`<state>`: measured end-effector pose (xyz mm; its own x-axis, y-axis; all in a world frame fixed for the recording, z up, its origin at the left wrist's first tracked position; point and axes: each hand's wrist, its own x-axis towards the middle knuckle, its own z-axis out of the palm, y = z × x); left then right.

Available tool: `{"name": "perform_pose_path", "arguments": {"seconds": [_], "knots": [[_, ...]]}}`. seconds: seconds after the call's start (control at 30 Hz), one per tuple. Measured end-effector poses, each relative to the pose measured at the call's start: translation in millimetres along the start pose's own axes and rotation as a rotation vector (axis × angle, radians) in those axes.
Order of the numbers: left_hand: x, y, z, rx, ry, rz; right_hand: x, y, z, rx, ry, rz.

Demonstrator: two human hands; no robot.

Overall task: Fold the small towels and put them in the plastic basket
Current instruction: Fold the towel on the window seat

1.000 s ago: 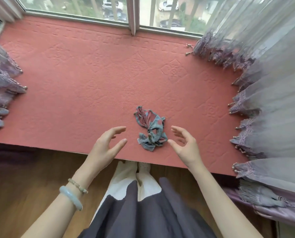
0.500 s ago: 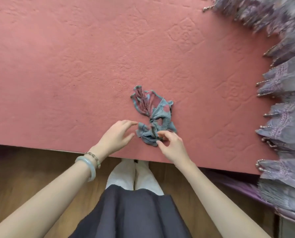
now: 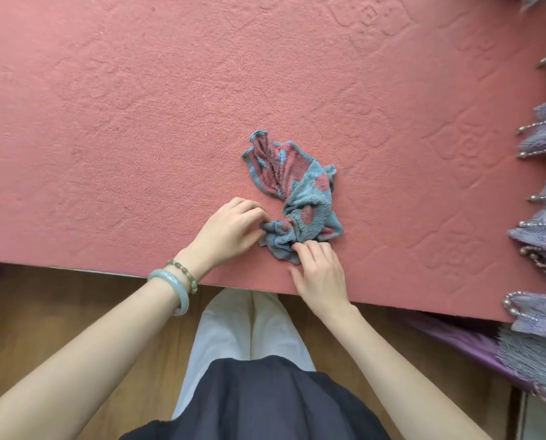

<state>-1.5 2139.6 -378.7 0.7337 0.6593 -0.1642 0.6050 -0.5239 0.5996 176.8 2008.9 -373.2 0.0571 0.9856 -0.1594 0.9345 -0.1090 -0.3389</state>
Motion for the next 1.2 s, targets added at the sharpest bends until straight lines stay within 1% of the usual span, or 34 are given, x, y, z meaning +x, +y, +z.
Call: {"name": "perform_pose_path", "arguments": {"seconds": [0.07, 0.13, 0.27, 0.33, 0.43, 0.5, 0.63, 0.7, 0.8, 0.9, 1.07, 1.13, 1.2], "knots": [[2.6, 2.6, -4.4, -0.031, -0.024, 0.015, 2.7, 0.3, -0.1, -0.012, 0.037, -0.002], [2.1, 4.8, -9.8, -0.095, -0.034, -0.008, 5.7, 1.9, -2.7, 0.001, 0.076, -0.011], [-4.3, 11.5, -16.5, -0.301, -0.034, -0.159, 10.1, 1.7, -24.5, 0.113, 0.094, -0.019], [-6.7, 16.6, -21.7, -0.400, -0.054, -0.211, 13.4, 0.3, -43.8, 0.224, 0.079, 0.041], [-6.8, 25.9, -34.1, -0.486, -0.075, -0.263, 20.1, 0.5, -73.7, 0.429, 0.013, 0.202], [-6.0, 34.9, -46.7, -0.485, -0.096, -0.277, 24.5, 0.9, -91.2, 0.526, -0.030, 0.298], [-7.9, 47.6, -76.9, -0.451, -0.147, -0.292, 32.8, -4.5, -130.1, 0.637, 0.013, 0.370], [-10.1, 53.1, -93.0, -0.403, -0.172, -0.301, 36.5, -9.7, -153.8, 0.668, 0.043, 0.366], [-13.9, 67.4, -117.4, -0.402, -0.175, -0.316, 40.7, -18.3, -186.4, 0.660, 0.057, 0.288], [-17.4, 78.8, -143.2, -0.389, -0.172, -0.301, 44.4, -26.1, -211.2, 0.614, 0.061, 0.183], [-36.3, 98.0, -188.2, -0.355, -0.231, -0.257, 47.1, -38.5, -254.8, 0.577, 0.143, 0.127], [-45.1, 106.6, -208.4, -0.348, -0.214, -0.251, 47.5, -44.1, -275.7, 0.582, 0.140, 0.109], [-51.5, 110.8, -230.5, -0.307, -0.149, -0.232, 48.5, -49.0, -298.2, 0.587, 0.124, 0.100]]}}
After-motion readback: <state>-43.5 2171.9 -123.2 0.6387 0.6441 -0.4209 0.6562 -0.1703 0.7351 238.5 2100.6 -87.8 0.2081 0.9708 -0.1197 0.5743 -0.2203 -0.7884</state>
